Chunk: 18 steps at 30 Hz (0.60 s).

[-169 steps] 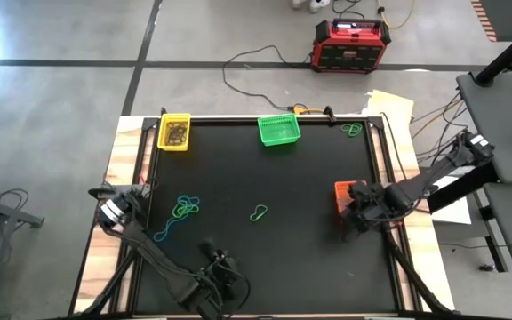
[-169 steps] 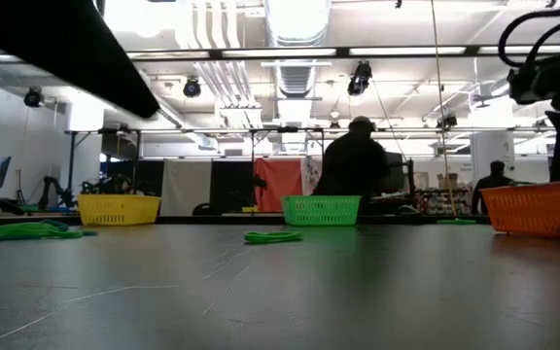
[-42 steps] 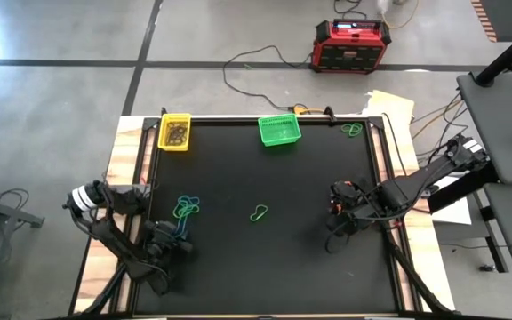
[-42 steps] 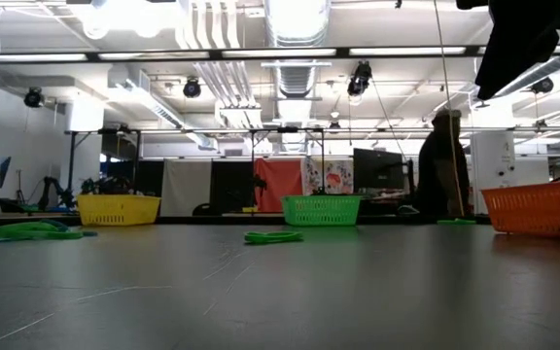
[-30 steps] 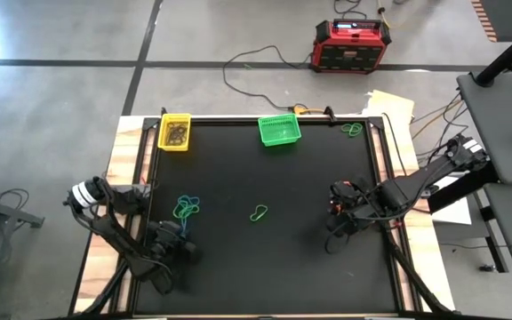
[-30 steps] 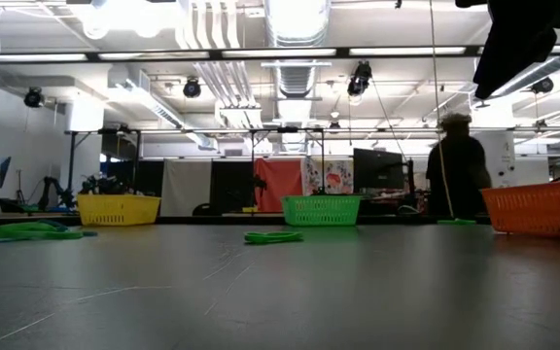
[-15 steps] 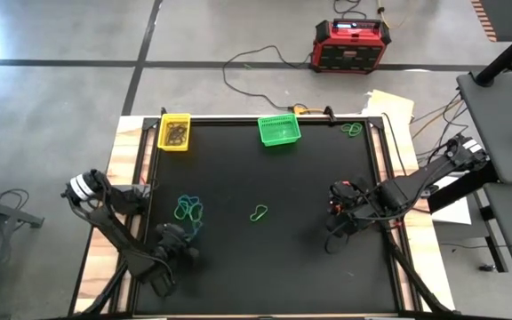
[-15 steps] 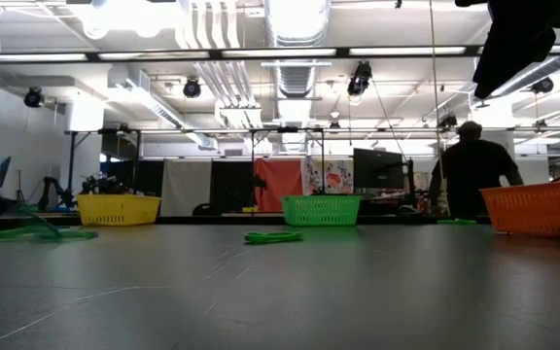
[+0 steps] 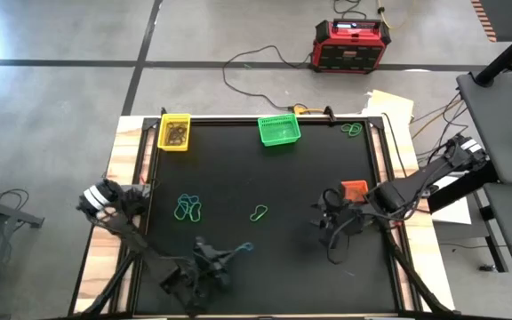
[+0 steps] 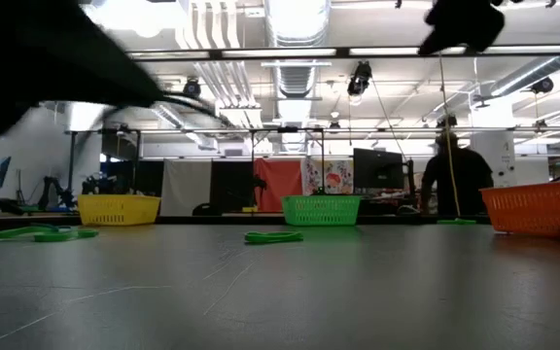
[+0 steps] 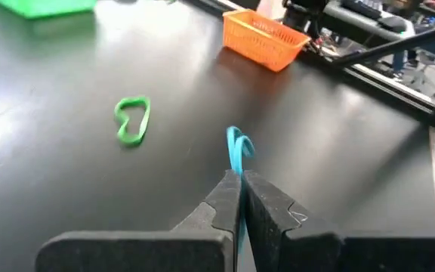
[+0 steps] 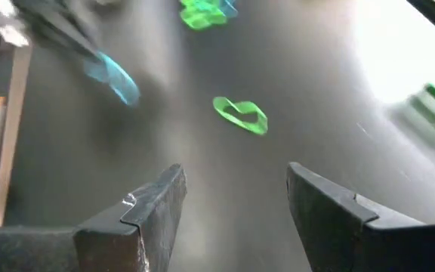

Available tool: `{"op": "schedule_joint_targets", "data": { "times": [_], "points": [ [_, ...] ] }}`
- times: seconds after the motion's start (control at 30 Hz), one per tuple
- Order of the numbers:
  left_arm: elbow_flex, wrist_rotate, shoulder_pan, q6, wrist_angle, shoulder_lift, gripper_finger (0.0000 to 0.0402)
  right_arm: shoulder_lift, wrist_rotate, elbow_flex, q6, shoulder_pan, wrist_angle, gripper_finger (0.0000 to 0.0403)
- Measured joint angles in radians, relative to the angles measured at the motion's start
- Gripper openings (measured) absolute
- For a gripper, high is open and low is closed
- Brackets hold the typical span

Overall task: Sort rubber bands into baskets
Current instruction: Put the blue rubber band into the orange bin

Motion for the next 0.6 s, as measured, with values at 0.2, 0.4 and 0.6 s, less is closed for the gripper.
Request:
{"op": "schedule_joint_targets", "data": {
  "times": [0.2,0.4,0.6],
  "points": [
    [0.065,0.152,0.171,0.403,0.346,0.156,0.0,0.044,-0.003,-0.168,-0.167,0.067,0.401,0.0221],
    [0.202,0.278,0.24,0.746,0.484,0.322,0.0,0.187,-0.03,-0.348,-0.22,0.125,0.79,0.0221],
    [0.296,0.293,0.249,0.777,0.397,0.39,0.0011,0.435,-0.1,-0.434,-0.292,0.142,1.252,0.0221]
  ]
}}
